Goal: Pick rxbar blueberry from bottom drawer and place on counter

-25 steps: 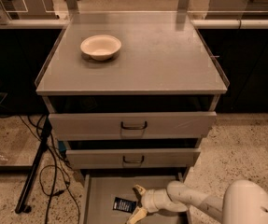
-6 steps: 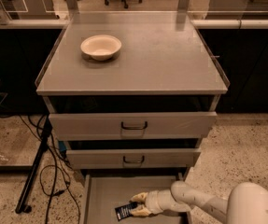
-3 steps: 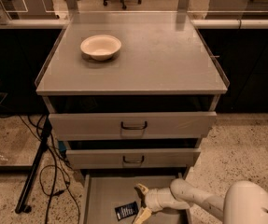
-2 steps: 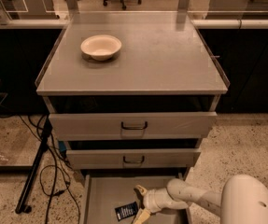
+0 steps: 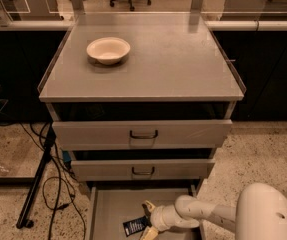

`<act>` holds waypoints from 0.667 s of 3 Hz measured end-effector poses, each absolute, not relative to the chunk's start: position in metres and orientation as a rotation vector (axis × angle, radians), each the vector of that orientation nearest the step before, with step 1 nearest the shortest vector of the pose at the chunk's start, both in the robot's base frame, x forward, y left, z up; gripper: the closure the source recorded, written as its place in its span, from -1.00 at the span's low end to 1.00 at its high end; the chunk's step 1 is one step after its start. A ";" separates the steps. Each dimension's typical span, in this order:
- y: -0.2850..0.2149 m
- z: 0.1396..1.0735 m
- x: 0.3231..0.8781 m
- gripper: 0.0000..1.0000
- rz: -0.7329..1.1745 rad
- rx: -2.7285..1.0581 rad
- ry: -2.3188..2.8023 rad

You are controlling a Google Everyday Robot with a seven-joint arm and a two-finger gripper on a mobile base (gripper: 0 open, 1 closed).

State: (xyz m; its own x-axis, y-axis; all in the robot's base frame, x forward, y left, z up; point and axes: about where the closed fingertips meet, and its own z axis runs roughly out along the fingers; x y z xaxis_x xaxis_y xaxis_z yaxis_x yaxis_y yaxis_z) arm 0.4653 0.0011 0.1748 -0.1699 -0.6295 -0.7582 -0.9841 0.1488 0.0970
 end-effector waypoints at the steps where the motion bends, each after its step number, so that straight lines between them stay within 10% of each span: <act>1: 0.030 0.150 0.450 -1.00 0.876 -1.521 1.889; 2: 0.037 0.147 0.445 -1.00 0.871 -1.527 1.880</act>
Offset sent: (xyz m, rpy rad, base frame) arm -0.0190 0.0366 -0.0312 0.0197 0.0521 -0.0005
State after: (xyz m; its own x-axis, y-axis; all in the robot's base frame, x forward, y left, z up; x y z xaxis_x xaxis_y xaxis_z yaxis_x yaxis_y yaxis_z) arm 0.4448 0.0374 0.1466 -0.1946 -0.6170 -0.7625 -0.9806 0.1405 0.1366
